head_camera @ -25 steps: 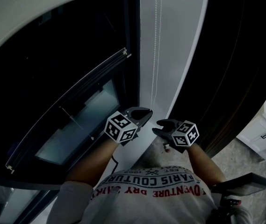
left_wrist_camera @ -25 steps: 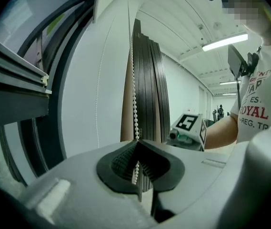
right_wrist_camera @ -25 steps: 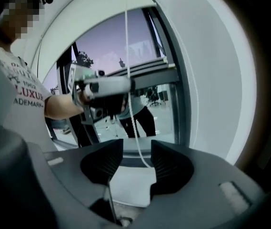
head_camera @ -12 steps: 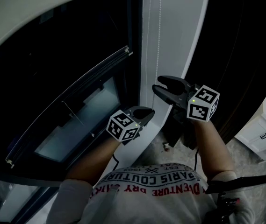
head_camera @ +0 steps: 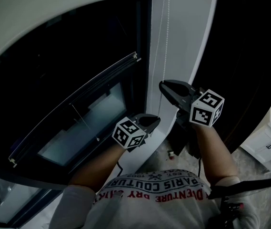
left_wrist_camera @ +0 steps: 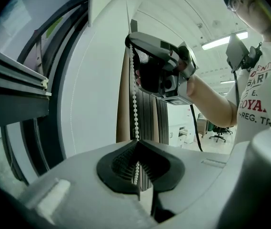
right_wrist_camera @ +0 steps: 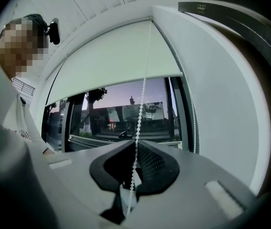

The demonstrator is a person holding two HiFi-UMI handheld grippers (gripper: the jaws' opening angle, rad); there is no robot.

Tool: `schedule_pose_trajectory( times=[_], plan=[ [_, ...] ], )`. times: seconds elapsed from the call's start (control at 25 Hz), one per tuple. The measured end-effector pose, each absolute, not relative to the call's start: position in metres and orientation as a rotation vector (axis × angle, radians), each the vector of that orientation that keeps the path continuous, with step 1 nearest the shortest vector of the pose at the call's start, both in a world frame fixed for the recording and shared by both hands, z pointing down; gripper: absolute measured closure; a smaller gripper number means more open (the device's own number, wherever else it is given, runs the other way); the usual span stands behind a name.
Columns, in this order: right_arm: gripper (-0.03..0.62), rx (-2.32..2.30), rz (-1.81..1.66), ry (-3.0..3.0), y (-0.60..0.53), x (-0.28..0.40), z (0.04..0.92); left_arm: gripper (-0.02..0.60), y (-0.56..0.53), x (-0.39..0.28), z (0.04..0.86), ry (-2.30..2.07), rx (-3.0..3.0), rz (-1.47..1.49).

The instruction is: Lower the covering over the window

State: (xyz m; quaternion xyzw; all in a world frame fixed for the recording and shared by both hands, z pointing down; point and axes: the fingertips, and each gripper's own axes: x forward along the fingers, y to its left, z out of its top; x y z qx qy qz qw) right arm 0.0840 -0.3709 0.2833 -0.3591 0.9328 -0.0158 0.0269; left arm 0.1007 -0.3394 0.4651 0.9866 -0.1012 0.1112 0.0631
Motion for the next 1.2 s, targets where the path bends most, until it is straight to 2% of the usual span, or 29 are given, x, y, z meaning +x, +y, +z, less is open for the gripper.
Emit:
schedule_pose_trajectory(
  times=[0.28,1.2],
  plan=[
    [0.586,-1.09,-0.083,2.856,-0.368,0.087,0.291,0.577,-0.338,0.101,0.474,-0.308,2.98,0.372],
    [0.586,-1.244,-0.304,3.009,-0.348,0.085,0.456,0.575,-0.31,0.091,0.631,-0.251,2.76,0.663]
  ],
)
